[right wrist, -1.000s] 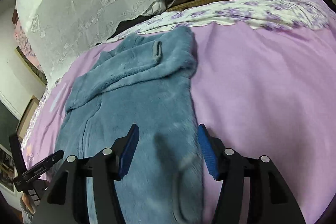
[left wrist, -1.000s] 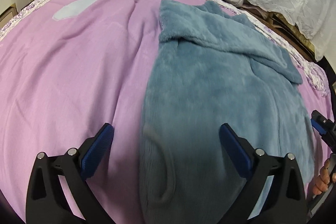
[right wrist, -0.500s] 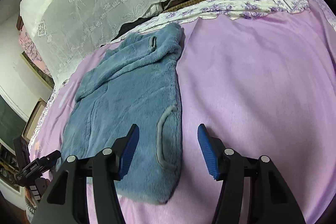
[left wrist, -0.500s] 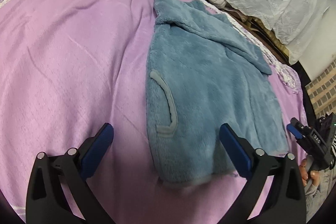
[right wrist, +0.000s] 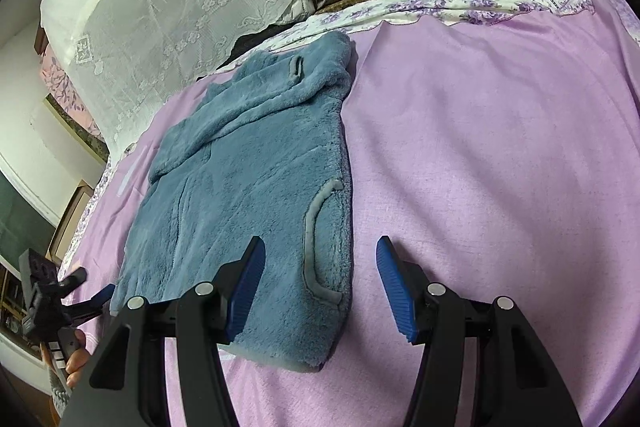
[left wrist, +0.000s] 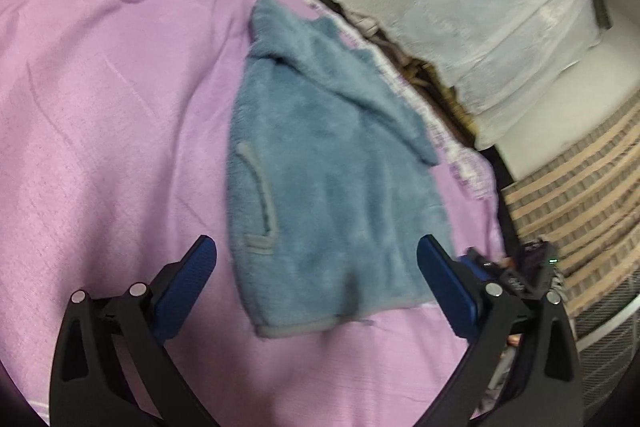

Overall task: Fold small clothes
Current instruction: 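Move the right gripper to the jacket hem beside the grey-trimmed pocket, then close the right gripper on the jacket hem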

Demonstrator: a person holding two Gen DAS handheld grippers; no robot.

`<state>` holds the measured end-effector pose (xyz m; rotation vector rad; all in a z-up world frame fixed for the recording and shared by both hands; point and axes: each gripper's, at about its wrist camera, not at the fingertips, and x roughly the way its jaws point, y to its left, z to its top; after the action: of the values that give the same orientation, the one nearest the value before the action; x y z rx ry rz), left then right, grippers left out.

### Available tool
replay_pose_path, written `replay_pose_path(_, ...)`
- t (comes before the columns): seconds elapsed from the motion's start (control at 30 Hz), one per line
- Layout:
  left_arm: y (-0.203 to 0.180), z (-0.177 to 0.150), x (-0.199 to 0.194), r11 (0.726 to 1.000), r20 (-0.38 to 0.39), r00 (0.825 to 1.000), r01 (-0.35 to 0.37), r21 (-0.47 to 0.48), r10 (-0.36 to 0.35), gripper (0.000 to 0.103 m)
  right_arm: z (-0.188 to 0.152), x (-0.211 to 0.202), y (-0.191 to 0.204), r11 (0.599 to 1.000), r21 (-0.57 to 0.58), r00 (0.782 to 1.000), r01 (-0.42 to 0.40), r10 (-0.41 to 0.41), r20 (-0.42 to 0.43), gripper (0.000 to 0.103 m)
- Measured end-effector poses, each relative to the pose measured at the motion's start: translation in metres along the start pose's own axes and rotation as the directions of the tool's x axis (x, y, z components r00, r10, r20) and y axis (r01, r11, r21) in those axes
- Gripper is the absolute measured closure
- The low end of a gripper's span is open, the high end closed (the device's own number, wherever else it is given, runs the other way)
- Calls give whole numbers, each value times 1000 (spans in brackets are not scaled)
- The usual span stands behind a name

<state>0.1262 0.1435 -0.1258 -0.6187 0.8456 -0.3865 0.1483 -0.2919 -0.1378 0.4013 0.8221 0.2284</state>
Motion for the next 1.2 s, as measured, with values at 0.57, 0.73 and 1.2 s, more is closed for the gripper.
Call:
replay_pose_path(0.57,-14,-4,41,991,-130,987,-84,100,96,12,-9,5,-1,1000,-10,999,1,-2,-36,45)
replay_pose_path(0.73,-12,-3,42,990,-121,986,-101,102,114,18,-14,3,-7,1000,10,999,-12,12,-49,47)
replay_pose_path(1.2,-12,-4,48,986,-118,984,-122,114,136,36,-23,10,9,998,-18,994,-57,55,-90,55)
